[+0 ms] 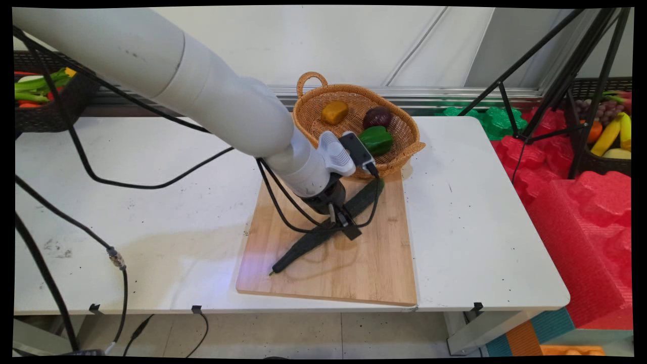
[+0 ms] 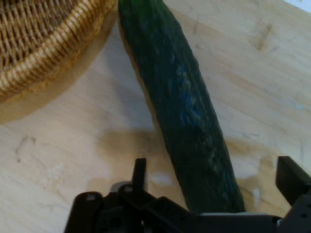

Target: Pick up the cucumber from the cutting board, then place the picked object in the vegetable basket

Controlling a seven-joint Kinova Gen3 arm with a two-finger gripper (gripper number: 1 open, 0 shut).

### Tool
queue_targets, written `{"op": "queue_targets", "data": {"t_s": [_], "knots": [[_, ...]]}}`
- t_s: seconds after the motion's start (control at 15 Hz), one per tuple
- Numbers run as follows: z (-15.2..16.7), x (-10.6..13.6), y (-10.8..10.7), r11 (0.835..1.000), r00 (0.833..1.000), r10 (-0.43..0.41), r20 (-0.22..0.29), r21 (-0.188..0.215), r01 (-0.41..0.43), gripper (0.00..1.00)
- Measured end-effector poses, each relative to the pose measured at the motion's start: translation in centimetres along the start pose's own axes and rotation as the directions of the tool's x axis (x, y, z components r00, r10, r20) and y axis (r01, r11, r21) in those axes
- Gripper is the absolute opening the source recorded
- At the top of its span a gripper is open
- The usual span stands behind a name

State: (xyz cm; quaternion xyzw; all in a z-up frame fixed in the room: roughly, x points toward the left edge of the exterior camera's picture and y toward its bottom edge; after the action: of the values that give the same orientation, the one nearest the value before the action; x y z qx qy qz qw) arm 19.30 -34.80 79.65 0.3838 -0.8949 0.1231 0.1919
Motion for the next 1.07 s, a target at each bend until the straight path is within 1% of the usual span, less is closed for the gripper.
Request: {"op": "queue_targets", "data": {"t_s": [0.07,0.13,0.33,0.6,0.8,1.07], "knots": [[0.3,-0.1,0.2,1.000,1.000,-0.002,-0.002,0.000,0.002,1.00],[0.5,-0.2,0.4,1.000,1.000,-0.004,-0.002,0.001,0.004,0.00],[0.5,-0.7,0.8,1.000,1.000,-0.006,-0.009,0.005,0.006,0.00],[-0.5,-1.2,1.0,1.000,1.000,-0.003,-0.028,0.019,0.004,0.00],[-2.2,-1.5,1.2,1.000,0.999,-0.003,-0.046,0.028,0.004,0.00],[-6.3,-1.0,1.6,0.999,0.996,-0.013,-0.085,0.039,0.017,0.00]]}}
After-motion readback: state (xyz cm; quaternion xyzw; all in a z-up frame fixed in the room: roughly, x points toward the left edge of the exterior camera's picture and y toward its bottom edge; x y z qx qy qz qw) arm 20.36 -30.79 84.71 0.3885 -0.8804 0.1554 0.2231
